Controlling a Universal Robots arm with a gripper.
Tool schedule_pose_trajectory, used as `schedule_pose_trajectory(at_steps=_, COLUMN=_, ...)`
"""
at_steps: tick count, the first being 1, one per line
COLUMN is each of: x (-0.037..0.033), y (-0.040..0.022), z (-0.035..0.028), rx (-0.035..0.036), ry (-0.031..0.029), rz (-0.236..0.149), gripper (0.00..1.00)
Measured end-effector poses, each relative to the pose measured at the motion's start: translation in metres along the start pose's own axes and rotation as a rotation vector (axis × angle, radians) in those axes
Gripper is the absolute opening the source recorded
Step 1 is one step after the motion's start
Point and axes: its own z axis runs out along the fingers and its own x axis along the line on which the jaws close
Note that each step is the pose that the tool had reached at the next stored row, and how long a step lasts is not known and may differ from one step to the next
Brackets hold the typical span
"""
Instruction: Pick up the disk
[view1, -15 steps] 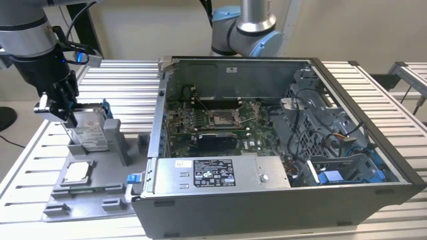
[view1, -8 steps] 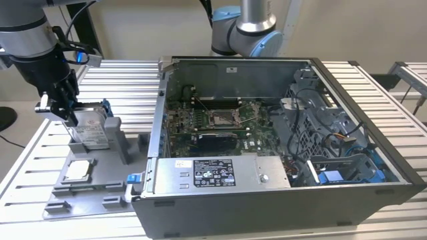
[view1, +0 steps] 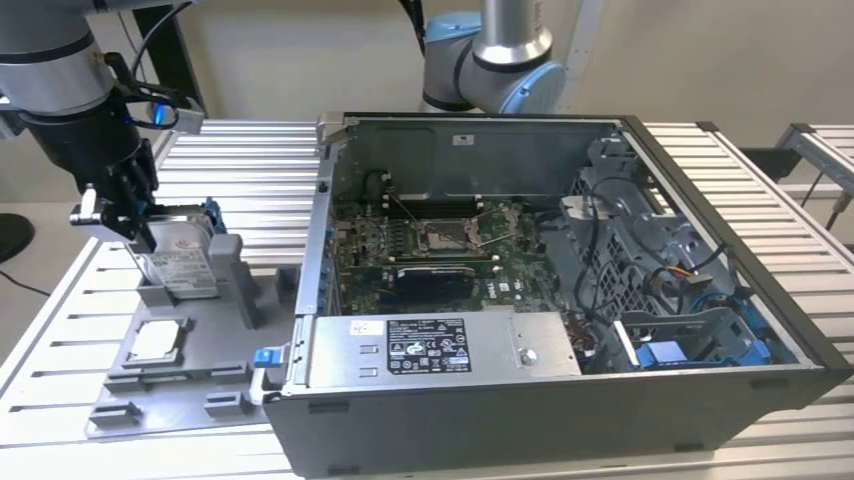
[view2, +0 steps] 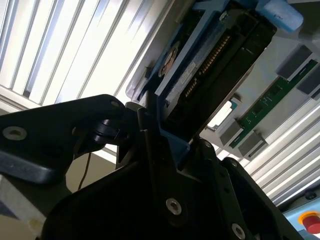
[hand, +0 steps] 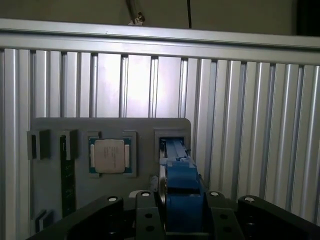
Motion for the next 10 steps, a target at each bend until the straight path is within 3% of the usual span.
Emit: schedule_pose_trajectory(at_steps=10, x=-0.0002, y=0.0001, z=-0.0044, rx=-0.0005, ry=0.0000, rz=0.000, gripper=0.00)
